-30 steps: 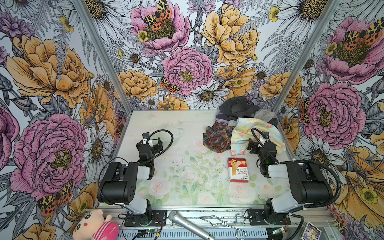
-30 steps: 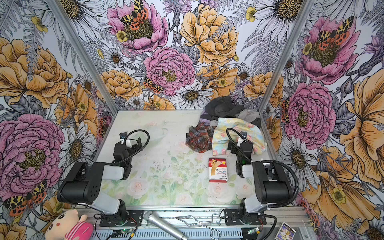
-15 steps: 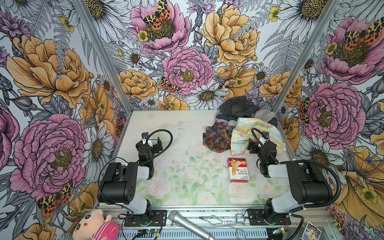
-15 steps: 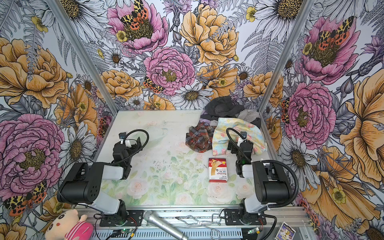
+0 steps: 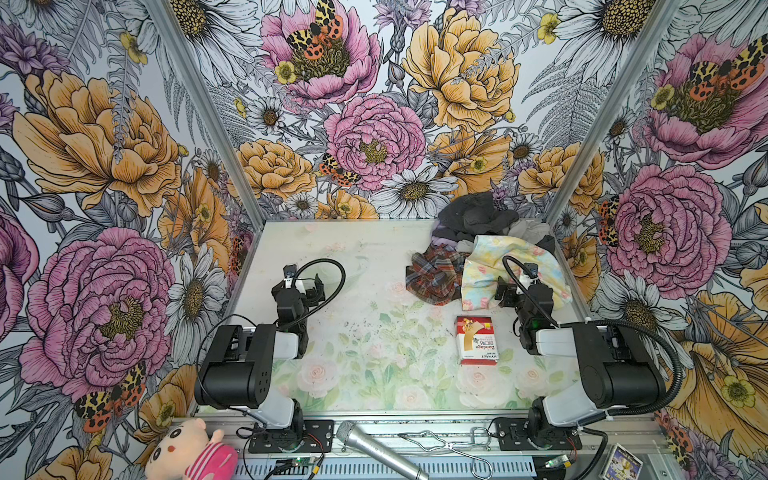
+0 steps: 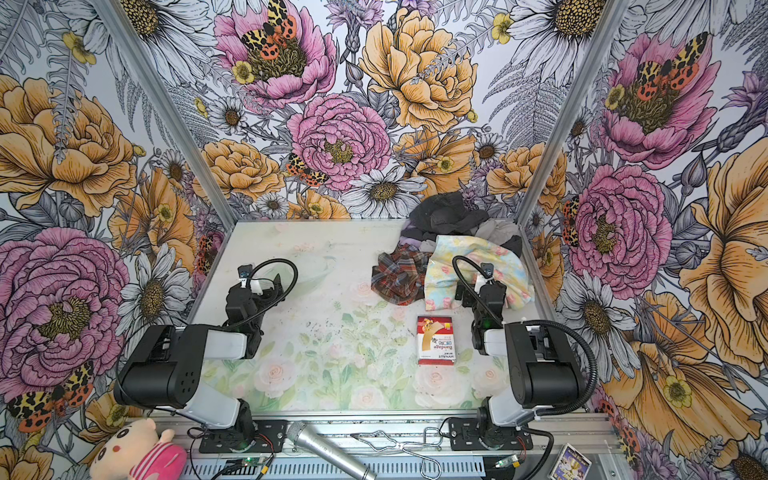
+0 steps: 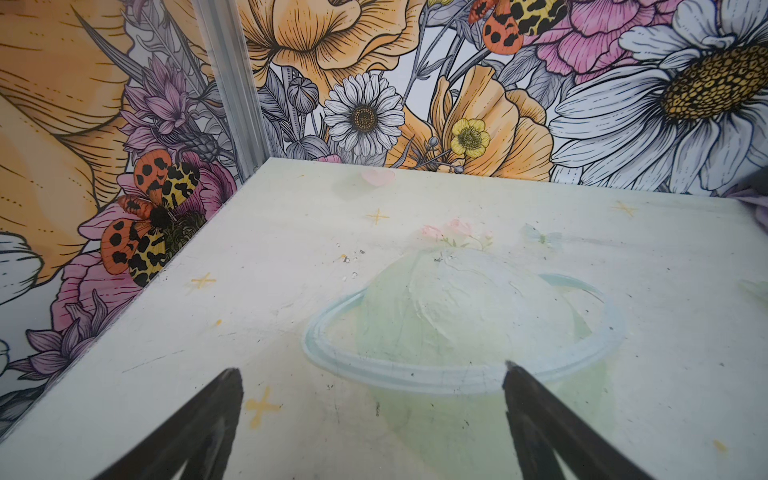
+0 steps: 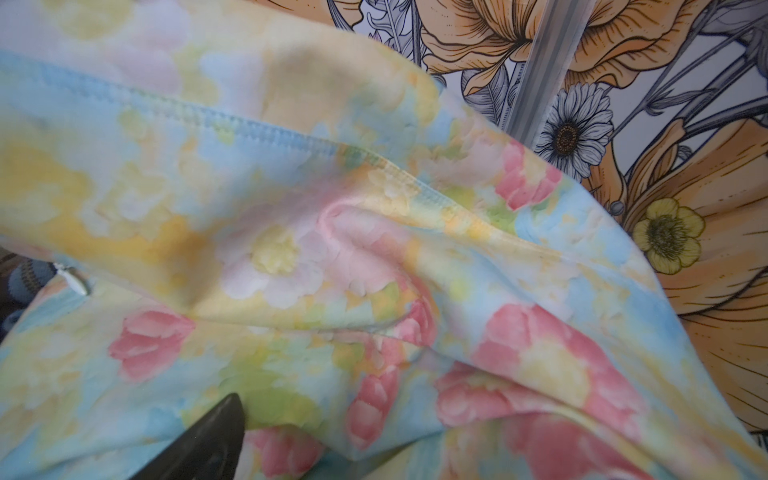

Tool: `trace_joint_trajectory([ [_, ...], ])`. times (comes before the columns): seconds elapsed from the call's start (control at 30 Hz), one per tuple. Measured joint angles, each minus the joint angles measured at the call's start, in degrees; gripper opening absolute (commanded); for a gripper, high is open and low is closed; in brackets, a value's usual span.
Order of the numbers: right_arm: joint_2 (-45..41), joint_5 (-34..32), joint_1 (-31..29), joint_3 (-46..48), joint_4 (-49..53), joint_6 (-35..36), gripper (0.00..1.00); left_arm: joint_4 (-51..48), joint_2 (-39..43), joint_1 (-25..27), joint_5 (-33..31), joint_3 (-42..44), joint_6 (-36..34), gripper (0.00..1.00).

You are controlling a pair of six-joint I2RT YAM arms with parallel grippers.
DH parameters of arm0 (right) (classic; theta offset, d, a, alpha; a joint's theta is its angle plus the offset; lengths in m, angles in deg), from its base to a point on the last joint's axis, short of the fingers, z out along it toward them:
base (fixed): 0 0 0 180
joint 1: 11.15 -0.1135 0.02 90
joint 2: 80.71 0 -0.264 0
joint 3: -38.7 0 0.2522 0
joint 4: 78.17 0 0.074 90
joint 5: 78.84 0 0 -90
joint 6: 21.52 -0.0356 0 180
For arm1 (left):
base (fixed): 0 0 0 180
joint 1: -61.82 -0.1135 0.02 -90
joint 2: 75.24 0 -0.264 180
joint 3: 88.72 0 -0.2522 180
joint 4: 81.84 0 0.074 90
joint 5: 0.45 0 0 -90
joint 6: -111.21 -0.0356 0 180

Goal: Pick out a specific cloth from the pile

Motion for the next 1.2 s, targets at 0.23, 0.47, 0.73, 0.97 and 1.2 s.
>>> trace_joint_trajectory([
  [0.23,-0.13,-0.90,0.00,5.33,-7.74,-0.20,0.99,0.28,0.00,1.95,-2.03,0.00,-0.39,0.99],
  [0.47,-2.91,-4.57,0.00,12.17,-15.61,-1.20,0.99,-7.91,5.20,5.01,-8.11,-2.34,-1.57,0.99],
  [0.73,-15.15,-9.40,-0.07,12.90,-12.50,-3.26,0.99,-25.57,12.66,9.55,-11.04,-14.97,-0.66,0.99],
  [0.97,-29.79,-13.35,-0.96,9.44,8.11,-9.25,0.99,-44.22,14.82,12.85,-8.87,-25.40,5.09,0.99],
  [1.2,-38.64,-19.39,-1.20,0.42,32.11,-16.92,1.00,-53.05,16.98,16.59,-3.50,-28.65,11.06,0.99],
])
